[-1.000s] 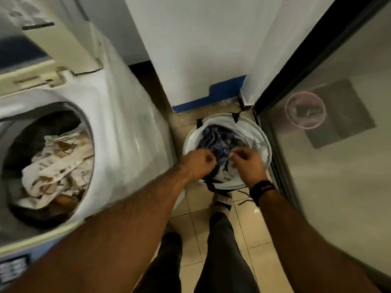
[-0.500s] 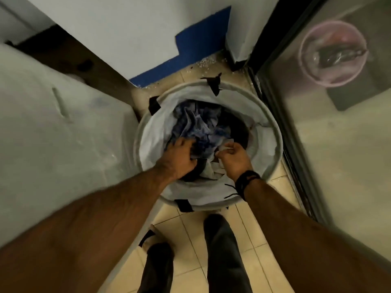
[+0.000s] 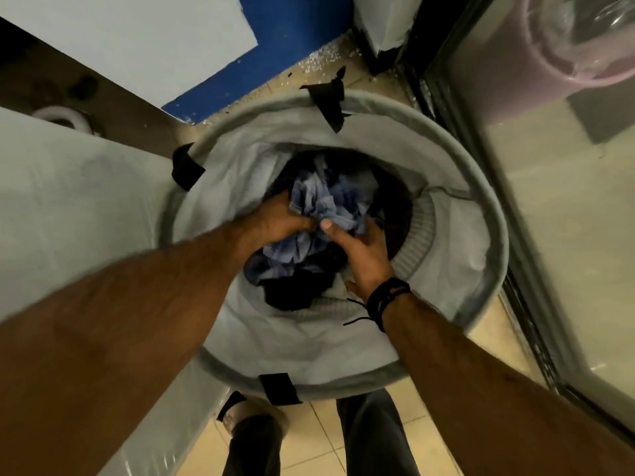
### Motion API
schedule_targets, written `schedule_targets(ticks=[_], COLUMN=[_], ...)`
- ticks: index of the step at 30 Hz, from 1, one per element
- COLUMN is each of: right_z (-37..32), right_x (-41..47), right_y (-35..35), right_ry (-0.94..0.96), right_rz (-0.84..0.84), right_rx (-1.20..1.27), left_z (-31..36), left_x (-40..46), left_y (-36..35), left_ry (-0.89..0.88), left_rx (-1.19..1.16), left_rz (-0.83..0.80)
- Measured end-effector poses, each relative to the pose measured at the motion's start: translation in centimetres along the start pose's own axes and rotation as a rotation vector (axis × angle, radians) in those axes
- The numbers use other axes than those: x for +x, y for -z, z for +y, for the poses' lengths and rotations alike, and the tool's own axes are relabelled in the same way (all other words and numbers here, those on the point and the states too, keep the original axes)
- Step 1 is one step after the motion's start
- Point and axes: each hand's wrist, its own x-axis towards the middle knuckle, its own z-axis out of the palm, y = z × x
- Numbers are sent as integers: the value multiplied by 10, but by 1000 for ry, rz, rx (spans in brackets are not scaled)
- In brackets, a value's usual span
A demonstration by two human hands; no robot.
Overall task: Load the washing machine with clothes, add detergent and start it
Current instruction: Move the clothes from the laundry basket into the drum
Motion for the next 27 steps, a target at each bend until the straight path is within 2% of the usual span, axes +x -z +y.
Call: schedule_targets(ticks=[2,5,7,10,12,14,16,18,20,22,24,27], right_z=[0,4,2,1,0,-1,-1,0,3,8,12,16], right_x=[-1,0,-9,-15,-16,-16,-17,-19,-20,-19,-15,-9], right_y=[-7,-7,2,17,20,19,20,27,36,45,50,51], right_ry=[-45,-139,-147,-181,-172,-176,-183,-199,-203,-200,-214,-217], right_rz=[57,133,122,97,160,230,264,249,211,183,179,150], right_rx=[8,67,78,49,2,-67,-131,-187,-217,-222,-221,-179], left_z=[7,17,17,18,19,22,16,-2,-27,-50,-66,-82], left_x=[-18,-50,-64,-72,-70,-61,-49,-29,-9,6,12,22], left_y=[-14,-32,-33,-29,-33,-38,-39,-34,-24,-14,-12,-16], left_ry=[20,58,152,272,269,178,125,103,136,224,267,240], left_rx=[-30,-278,-372,-359,-276,-125,-116,-138,-28,114,227,181], left_rz=[-134,-495,-700,-801,-671,-415,-124,160,313,305,196,112])
